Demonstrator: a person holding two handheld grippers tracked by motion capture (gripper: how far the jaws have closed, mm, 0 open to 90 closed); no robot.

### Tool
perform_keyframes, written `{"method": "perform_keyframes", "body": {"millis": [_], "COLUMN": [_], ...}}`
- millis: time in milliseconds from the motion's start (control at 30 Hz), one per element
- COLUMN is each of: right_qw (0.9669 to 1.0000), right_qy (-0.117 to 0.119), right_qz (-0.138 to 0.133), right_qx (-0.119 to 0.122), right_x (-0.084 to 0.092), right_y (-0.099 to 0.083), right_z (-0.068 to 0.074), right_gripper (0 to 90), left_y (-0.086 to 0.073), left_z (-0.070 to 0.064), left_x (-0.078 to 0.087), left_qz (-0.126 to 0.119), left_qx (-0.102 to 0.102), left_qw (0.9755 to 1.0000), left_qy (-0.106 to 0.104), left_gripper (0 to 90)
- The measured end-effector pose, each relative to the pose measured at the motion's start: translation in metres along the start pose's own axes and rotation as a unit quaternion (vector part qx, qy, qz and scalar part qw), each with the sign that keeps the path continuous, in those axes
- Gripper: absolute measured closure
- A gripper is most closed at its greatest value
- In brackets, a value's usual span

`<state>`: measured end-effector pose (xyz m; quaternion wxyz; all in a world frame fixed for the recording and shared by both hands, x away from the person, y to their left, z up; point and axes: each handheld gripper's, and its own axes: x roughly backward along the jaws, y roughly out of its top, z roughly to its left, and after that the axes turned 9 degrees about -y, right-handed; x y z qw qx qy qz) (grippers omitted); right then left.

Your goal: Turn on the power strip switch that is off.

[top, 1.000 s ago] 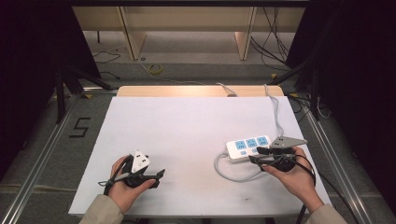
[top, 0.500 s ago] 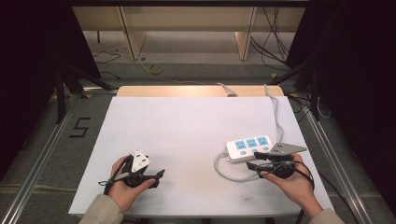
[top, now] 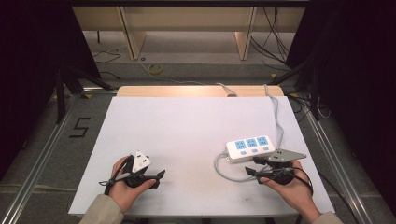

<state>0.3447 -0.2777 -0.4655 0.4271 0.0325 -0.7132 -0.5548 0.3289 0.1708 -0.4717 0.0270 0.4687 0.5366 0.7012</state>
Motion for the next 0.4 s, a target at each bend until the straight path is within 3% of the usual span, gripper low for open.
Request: {"method": "perform_keyframes", "body": {"millis": [400], "right_qw": [0.9999], "right_qy": [-0.004], "right_qz": [-0.014], "right_qx": [-0.003], "right_x": [0.0001], "right_y": [-0.0025], "right_z": [0.0009], "right_gripper": [41.9], "left_y": [-0.0007], "left_z": [0.0018], "left_x": [-0.0020], "left_qz": [0.003], "left_qx": [0.003], "left_qw": [1.0000], "left_qy": [-0.001], "left_gripper": [22.0]}}
